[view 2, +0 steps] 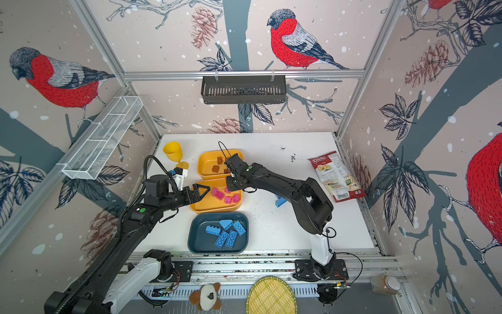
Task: Sort the legos into containers by color
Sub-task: Place the lego in the container.
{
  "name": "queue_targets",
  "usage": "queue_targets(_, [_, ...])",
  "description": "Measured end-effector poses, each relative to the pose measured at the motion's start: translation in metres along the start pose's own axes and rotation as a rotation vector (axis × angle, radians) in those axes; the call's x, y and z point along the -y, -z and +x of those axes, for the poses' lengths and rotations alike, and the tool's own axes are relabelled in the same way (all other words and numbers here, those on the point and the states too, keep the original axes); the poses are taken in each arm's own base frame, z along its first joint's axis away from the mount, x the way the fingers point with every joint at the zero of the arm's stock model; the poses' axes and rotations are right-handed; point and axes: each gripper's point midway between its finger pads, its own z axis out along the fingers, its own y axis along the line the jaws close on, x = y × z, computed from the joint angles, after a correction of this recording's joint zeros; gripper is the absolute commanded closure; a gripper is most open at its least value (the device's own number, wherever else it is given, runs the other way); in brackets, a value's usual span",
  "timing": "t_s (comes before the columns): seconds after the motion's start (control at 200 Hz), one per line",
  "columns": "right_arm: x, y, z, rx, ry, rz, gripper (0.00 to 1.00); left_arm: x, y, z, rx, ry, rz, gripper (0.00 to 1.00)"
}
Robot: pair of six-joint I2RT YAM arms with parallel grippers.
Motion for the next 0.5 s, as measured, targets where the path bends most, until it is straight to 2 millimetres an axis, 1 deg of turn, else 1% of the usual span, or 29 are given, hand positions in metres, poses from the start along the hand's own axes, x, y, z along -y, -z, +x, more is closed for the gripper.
queue_targets(0.07, [0.003, -0.001, -0.001, 0.003, 0.001, 0.022, 0.47, 0.0, 0.0, 0.0, 0.001, 0.0, 0.0, 0.03])
queue_targets(0.125, [0.004, 0.001, -0.005, 0.012, 0.002, 0.035, 0.42, 0.0, 0.0, 0.0, 0.0, 0.001, 0.0, 0.03])
queue_targets(0.235, [0.01, 0.008, -0.011, 0.032, -0.005, 0.056, 0.42, -0.002, -0.002, 0.001, -0.008, 0.007, -0.003, 0.03])
queue_targets(0.29, [0.017, 0.017, -0.013, 0.042, -0.016, 0.063, 0.42, -0.002, -0.002, 0.002, -0.01, 0.01, -0.003, 0.03])
queue_targets(0.345, [0.031, 0.029, -0.016, 0.062, -0.038, 0.082, 0.41, -0.003, -0.003, 0.001, -0.011, 0.01, -0.003, 0.03])
queue_targets(0.39, [0.044, 0.039, -0.015, 0.072, -0.058, 0.1, 0.38, -0.002, -0.003, 0.001, -0.012, 0.011, -0.001, 0.03])
queue_targets(0.45, [0.065, 0.049, -0.009, 0.075, -0.088, 0.132, 0.33, -0.003, -0.004, 0.002, -0.017, 0.013, 0.002, 0.03])
queue_targets(0.5, [0.084, 0.055, -0.001, 0.066, -0.119, 0.158, 0.28, -0.003, -0.005, 0.003, -0.023, 0.016, 0.002, 0.03])
